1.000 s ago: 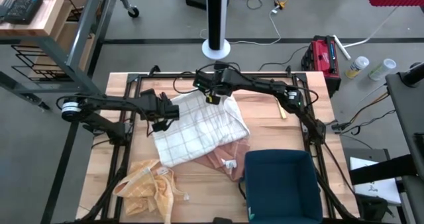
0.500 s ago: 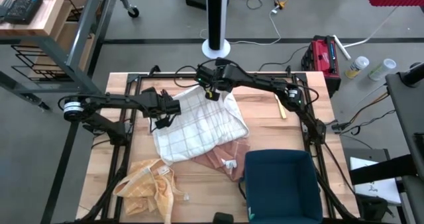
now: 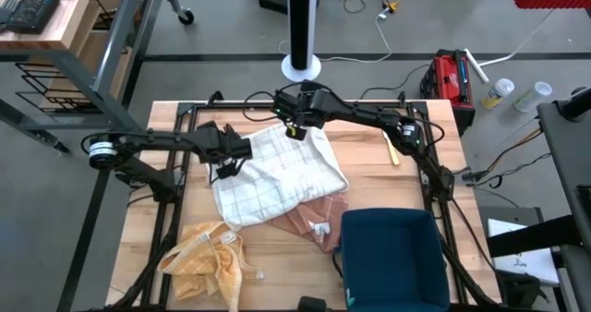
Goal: Fold towel
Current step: Fold the white towel
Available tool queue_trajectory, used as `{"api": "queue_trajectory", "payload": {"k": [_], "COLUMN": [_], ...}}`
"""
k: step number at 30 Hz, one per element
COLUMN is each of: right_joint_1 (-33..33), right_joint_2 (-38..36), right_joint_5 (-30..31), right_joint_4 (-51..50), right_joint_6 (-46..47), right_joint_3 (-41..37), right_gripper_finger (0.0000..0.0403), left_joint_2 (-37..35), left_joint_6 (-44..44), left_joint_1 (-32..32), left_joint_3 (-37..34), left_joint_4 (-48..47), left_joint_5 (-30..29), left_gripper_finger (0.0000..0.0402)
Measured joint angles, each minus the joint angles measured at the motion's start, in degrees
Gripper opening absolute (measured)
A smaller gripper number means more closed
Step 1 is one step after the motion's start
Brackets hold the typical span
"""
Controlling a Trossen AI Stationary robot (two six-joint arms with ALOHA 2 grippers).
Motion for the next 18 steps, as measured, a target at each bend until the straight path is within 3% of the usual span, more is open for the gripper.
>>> {"api": "queue_trajectory", "payload": {"k": [11,14,18], "right_joint_1": [0.2,0.2,0.1], "right_joint_2": [-0.4,-0.6,-2.5], "right_joint_5": [-2.6,-6.9,-15.2], "right_joint_4": [-13.0,-17.0,-18.0], "right_joint_6": [3.7,4.4,2.6], "right_joint_3": [2.6,4.5,4.8], "right_gripper_finger": [0.0140,0.0133,0.0122], "left_joint_2": [0.0,-0.1,-0.3], "left_joint_6": [0.4,1.4,1.1], "left_joint_1": [2.3,2.3,2.3], "left_joint_3": [0.1,1.1,2.0], "left_joint_4": [-0.1,-0.9,-3.7], "left_joint_5": [0.6,5.5,18.1], "left_gripper_finger": [0.0126,0.0131,0.0126]}}
